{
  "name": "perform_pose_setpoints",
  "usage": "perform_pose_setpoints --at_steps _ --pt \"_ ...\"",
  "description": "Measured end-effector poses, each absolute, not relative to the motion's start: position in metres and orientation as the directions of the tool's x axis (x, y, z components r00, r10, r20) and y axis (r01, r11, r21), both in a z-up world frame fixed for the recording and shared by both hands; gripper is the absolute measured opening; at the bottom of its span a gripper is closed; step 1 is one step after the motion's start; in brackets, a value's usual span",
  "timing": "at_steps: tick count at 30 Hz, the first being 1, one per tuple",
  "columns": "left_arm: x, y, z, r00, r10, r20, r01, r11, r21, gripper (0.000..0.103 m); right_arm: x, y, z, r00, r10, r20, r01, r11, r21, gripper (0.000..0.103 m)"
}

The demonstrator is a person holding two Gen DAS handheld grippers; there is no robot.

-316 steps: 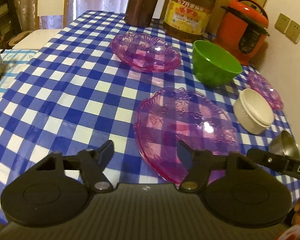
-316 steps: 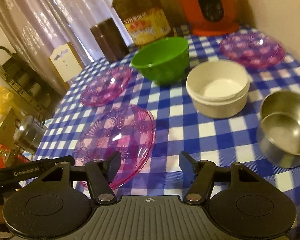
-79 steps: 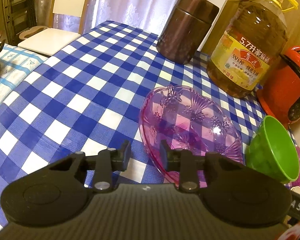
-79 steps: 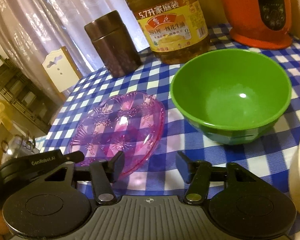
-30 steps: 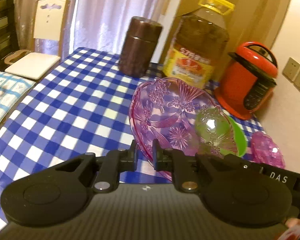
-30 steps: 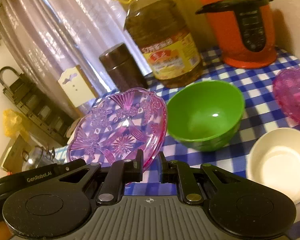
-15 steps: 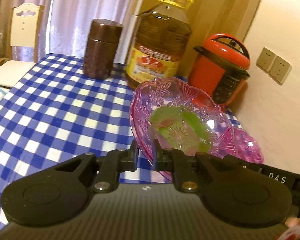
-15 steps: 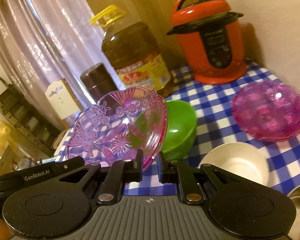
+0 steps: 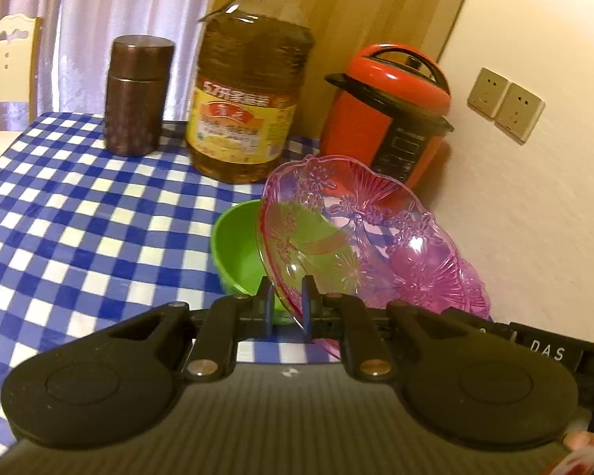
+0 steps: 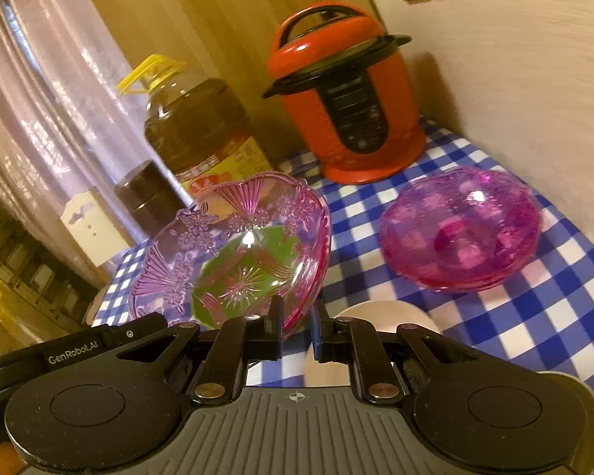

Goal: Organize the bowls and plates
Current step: 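Carry the pink plate with both tools to the plate stack by the rice cooker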

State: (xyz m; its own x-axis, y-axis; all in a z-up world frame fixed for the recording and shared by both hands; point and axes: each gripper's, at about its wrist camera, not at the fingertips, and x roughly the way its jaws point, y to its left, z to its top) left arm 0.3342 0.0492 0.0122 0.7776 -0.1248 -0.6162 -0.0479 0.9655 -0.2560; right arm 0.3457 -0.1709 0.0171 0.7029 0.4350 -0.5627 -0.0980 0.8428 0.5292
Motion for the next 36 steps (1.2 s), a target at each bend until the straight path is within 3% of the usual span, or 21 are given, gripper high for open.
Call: perform_pose_setpoints --at_steps 36 --pt "0.399 -0.036 -0.014 0.724 -0.269 -0.635 0.112 0.954 -0.277 0.012 0.364 -0.256 -0.001 0.744 0.279 -0.608 0.080 0.865 0.495 0.014"
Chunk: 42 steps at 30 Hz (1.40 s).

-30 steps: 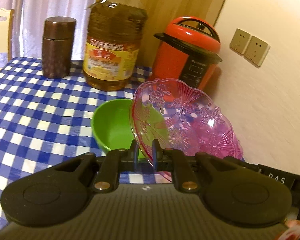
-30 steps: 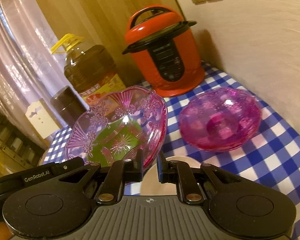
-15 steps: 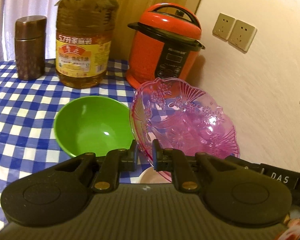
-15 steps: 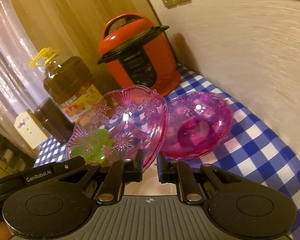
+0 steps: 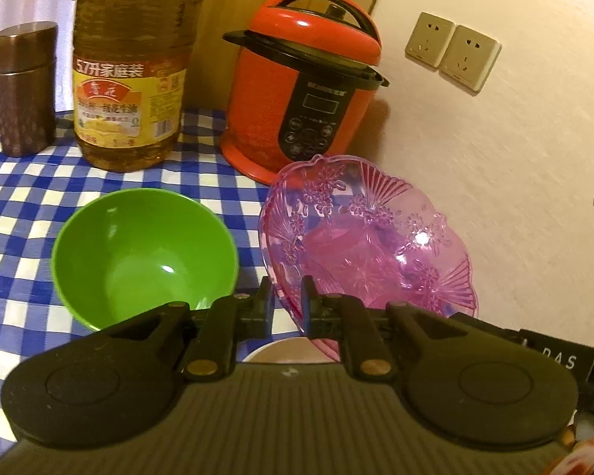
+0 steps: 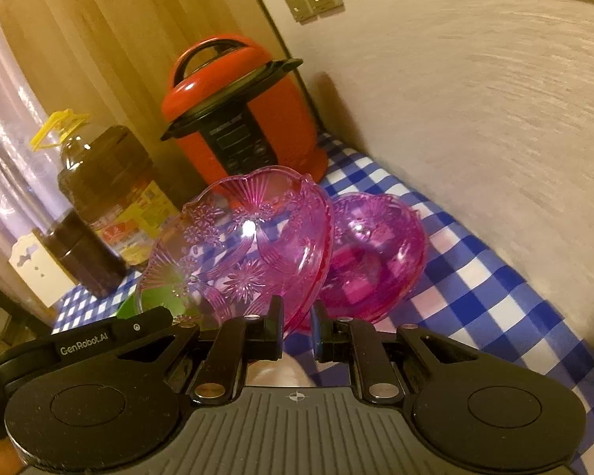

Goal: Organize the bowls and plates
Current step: 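Carry the pink plate with both tools to the plate stack by the rice cooker, then lower the plate onto the stack and open both tools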

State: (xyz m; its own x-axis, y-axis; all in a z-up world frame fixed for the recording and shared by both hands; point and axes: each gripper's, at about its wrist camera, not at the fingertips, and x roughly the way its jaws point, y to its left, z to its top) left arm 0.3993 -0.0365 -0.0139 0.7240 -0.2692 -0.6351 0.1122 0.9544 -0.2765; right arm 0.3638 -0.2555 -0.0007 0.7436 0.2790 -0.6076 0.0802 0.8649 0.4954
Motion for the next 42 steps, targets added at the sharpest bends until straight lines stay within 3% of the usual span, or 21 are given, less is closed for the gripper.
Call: perform_pose_setpoints --at_steps 24,31,42 --pt "0.437 -0.088 -0.042 0.684 -0.315 -0.658 0.190 0.948 -0.256 0.013 0.396 -0.300 -0.026 0.716 0.186 -0.673 0.178 0.883 0.433 0.014" --pt "0.448 -0.090 -0.054 0.655 -0.346 -0.671 0.176 0.934 -0.310 0.014 0.410 -0.308 -0.032 0.709 0.170 -0.684 0.202 0.881 0.429 0.014" --pt "0.458 -0.102 -0.059 0.638 -0.328 -0.696 0.198 0.944 -0.264 0.016 0.426 -0.309 -0.039 0.705 0.133 -0.696 0.200 0.905 0.375 0.014"
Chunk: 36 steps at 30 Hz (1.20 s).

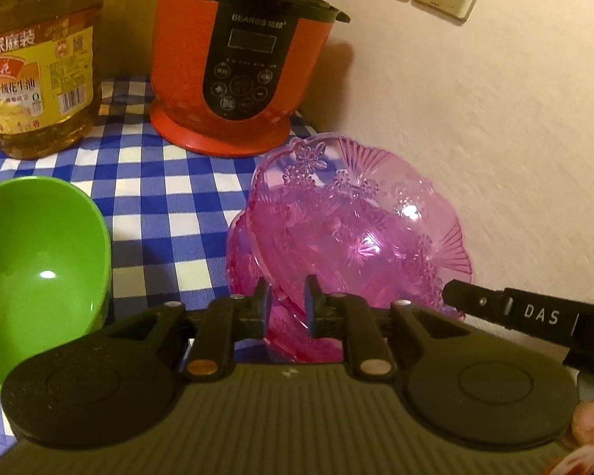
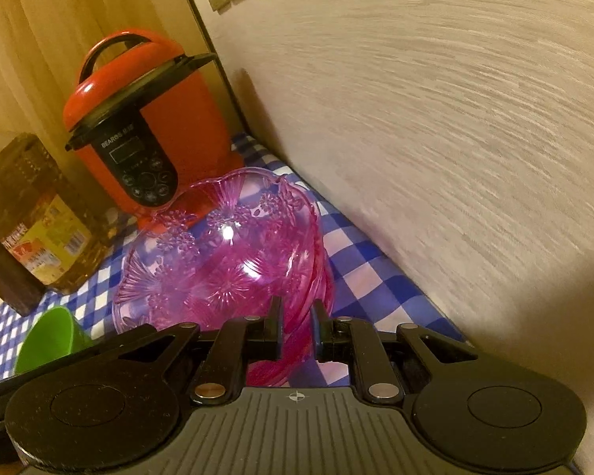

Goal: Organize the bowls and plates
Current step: 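Lower the plate onto the stack and open both tools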

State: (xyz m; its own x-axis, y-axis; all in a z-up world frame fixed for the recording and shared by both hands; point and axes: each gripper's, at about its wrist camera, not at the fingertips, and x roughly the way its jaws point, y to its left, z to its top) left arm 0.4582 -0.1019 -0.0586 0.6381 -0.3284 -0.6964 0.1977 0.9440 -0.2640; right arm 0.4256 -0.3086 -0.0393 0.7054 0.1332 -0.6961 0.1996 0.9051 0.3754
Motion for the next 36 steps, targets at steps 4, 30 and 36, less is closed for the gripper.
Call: perform_pose_setpoints --at_steps 4,30,36 --pt "0.460 -0.103 -0.060 0.630 -0.327 -0.704 0.200 0.945 -0.259 0.017 0.428 -0.309 -0.042 0.701 0.128 -0.701 0.197 0.911 0.363 0.014" --pt "0.457 -0.109 -0.058 0.666 -0.257 -0.700 0.219 0.965 -0.146 0.048 0.441 -0.306 -0.053 0.695 0.077 -0.715 0.196 0.936 0.292 0.038" --pt "0.459 -0.096 -0.058 0.669 -0.264 -0.695 0.188 0.965 -0.185 0.048 0.440 -0.312 -0.053 0.701 0.098 -0.706 0.205 0.921 0.331 0.045"
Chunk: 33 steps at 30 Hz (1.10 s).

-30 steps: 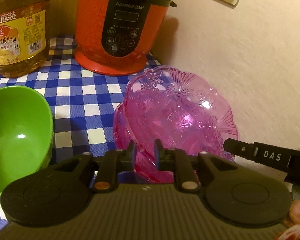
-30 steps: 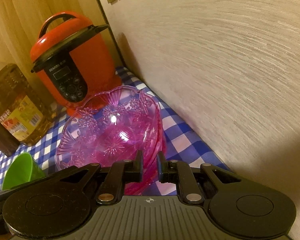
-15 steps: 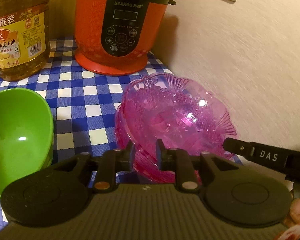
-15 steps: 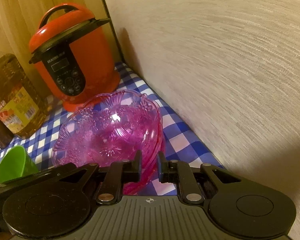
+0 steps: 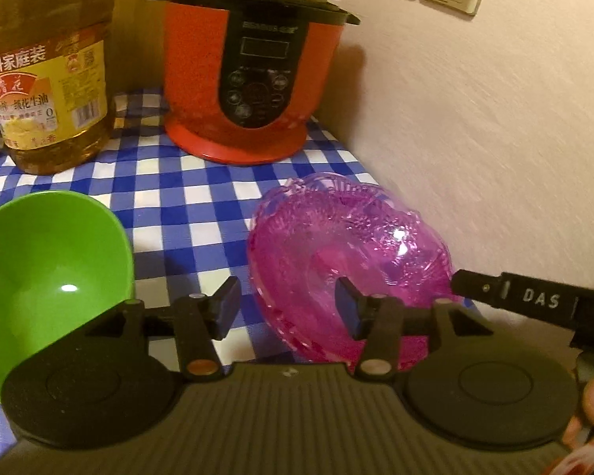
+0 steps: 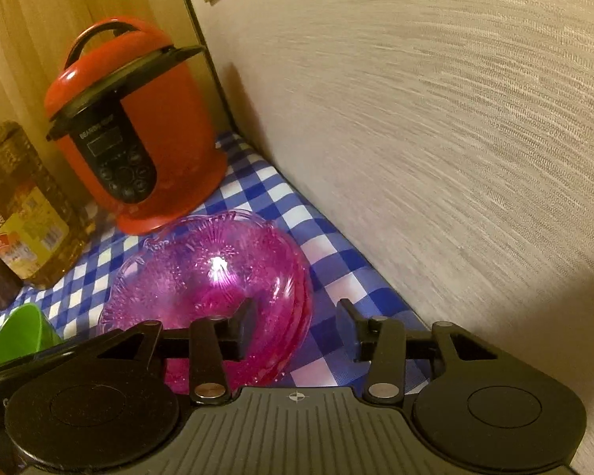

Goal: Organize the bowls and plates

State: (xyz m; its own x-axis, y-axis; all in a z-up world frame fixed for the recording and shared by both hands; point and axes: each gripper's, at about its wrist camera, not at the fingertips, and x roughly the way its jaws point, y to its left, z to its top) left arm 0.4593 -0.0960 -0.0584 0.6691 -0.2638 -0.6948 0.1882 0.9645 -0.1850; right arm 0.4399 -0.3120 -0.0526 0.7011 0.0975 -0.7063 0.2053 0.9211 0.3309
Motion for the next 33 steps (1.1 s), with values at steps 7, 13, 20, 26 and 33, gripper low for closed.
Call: perform_pose_setpoints --at_steps 7,13,20,26,33 --pt "0.460 -0.087 -0.055 0.715 -0.252 -0.653 0.165 0.967 -0.192 0.036 0.438 -0.311 -0.049 0.706 0.109 -0.700 0.198 0.918 0.343 0.045" --pt "0.465 -0.084 -0.059 0.719 -0.268 -0.641 0.173 0.963 -0.208 0.020 0.436 -0.313 -0.049 0.712 0.118 -0.692 0.201 0.910 0.363 0.045" --pt "0.464 -0.091 -0.071 0.684 -0.277 -0.675 0.191 0.961 -0.200 0.017 0.437 -0.317 -0.054 0.699 0.139 -0.702 0.211 0.897 0.388 0.044" --pt "0.463 -0.092 -0.070 0.679 -0.271 -0.682 0.191 0.963 -0.192 0.017 0.437 -0.314 -0.052 0.702 0.137 -0.699 0.207 0.900 0.384 0.044" --pt "0.460 -0.086 -0.061 0.702 -0.260 -0.663 0.173 0.965 -0.196 0.017 0.436 -0.316 -0.052 0.699 0.129 -0.703 0.219 0.898 0.382 0.044"
